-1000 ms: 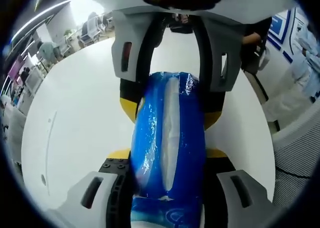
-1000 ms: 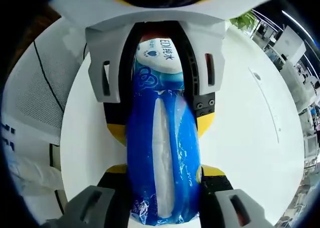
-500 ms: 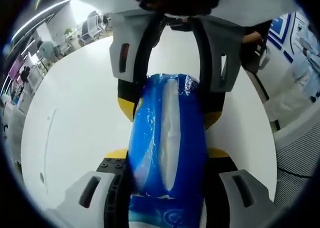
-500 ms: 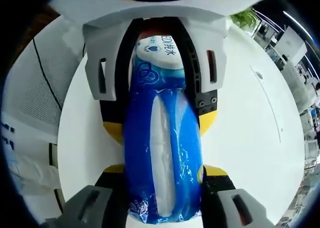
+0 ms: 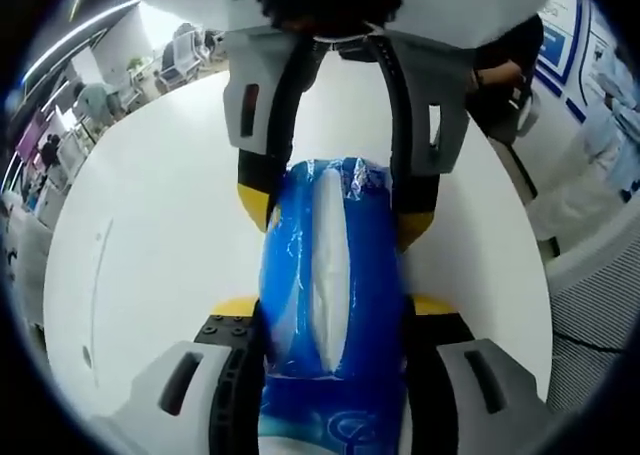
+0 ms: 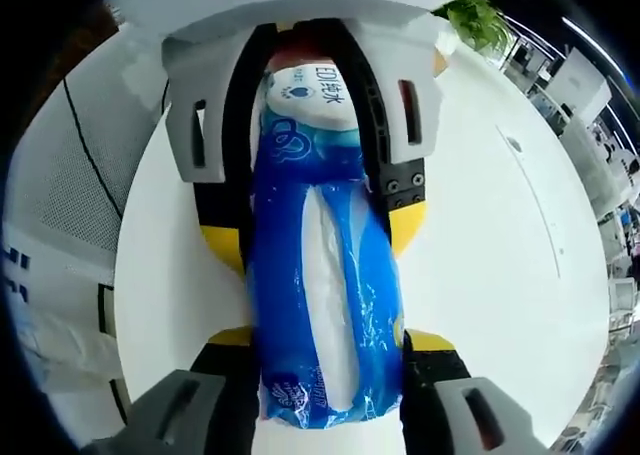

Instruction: Operate the shoe box by opening the lid, removing the specified soft item, and placing it in the target area until the item is outside and the box remains undamaged.

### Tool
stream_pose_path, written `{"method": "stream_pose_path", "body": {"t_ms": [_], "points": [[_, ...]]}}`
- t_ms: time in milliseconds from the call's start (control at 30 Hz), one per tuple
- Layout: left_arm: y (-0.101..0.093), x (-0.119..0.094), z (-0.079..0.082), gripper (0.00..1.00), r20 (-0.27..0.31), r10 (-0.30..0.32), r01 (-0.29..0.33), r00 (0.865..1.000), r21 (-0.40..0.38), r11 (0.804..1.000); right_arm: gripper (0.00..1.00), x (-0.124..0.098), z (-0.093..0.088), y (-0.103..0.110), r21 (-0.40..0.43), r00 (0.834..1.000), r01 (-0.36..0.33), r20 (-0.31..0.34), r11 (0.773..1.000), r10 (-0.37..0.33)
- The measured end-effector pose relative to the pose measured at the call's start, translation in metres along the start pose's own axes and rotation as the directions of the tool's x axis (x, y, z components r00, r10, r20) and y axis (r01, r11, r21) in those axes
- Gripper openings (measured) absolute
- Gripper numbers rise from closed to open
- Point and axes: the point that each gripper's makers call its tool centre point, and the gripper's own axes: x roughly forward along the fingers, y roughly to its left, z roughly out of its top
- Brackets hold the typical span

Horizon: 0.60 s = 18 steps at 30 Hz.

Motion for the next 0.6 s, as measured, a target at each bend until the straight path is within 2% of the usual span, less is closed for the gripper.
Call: {"method": "stream_pose_path", "body": {"t_ms": [300,600], "points": [[-0.001,-0.009,0.003,0.54,-0.002,0.006,-0.006,1.0,0.012,1.0,0.54,-0.002,0.001,0.001,0.014,1.0,0.015,-0.006,1.0,-0.015],[0.002,-0.021,0.006,0.53,0.017,0.025,-0.025,1.0,0.002,1.0,0.52,-0.012,0.006,0.001,0.059,0.999,0.036,0.02,0.998,-0.037]]}}
